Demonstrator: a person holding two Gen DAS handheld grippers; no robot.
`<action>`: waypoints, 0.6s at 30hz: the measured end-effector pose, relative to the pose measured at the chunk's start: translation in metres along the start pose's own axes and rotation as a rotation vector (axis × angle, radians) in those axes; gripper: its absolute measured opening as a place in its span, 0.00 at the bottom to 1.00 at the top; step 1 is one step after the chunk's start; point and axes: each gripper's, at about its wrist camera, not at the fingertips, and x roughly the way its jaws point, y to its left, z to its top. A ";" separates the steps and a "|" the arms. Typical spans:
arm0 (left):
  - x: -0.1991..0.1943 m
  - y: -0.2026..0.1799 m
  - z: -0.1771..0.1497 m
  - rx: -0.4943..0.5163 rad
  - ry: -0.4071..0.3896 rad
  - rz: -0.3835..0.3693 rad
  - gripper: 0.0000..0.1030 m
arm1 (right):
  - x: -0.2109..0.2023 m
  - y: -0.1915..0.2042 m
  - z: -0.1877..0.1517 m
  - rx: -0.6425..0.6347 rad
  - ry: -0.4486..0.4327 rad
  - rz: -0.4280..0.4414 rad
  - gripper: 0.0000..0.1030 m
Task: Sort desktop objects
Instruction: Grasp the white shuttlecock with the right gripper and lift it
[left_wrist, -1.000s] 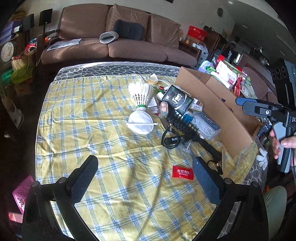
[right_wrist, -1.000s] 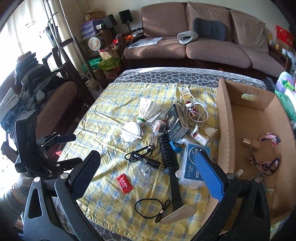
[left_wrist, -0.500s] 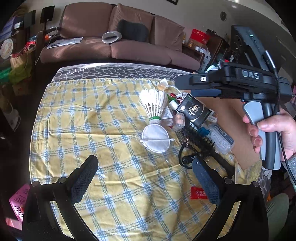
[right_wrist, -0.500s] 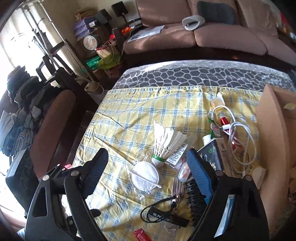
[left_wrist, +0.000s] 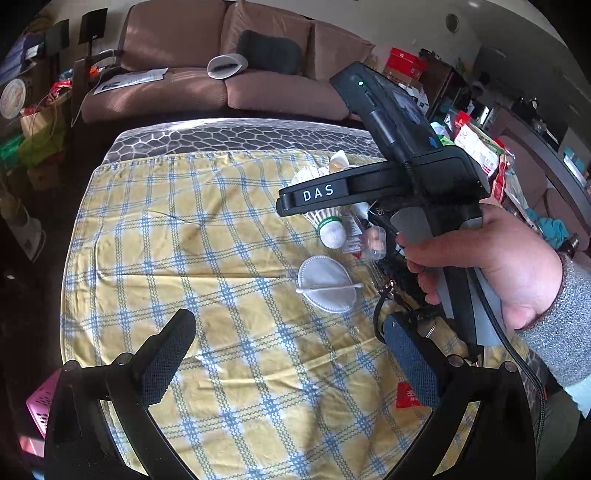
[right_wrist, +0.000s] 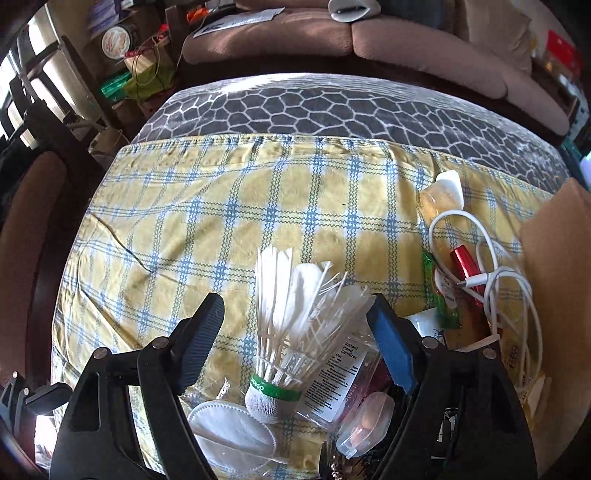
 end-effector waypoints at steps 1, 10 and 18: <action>0.000 -0.001 0.000 0.003 -0.001 -0.003 1.00 | 0.001 0.002 0.000 -0.018 0.001 -0.019 0.74; 0.007 -0.010 -0.001 0.013 0.011 -0.054 1.00 | -0.037 0.008 -0.009 -0.138 -0.071 0.065 0.35; 0.021 -0.018 -0.008 0.037 0.000 -0.049 1.00 | -0.141 -0.017 -0.044 -0.109 -0.222 0.260 0.39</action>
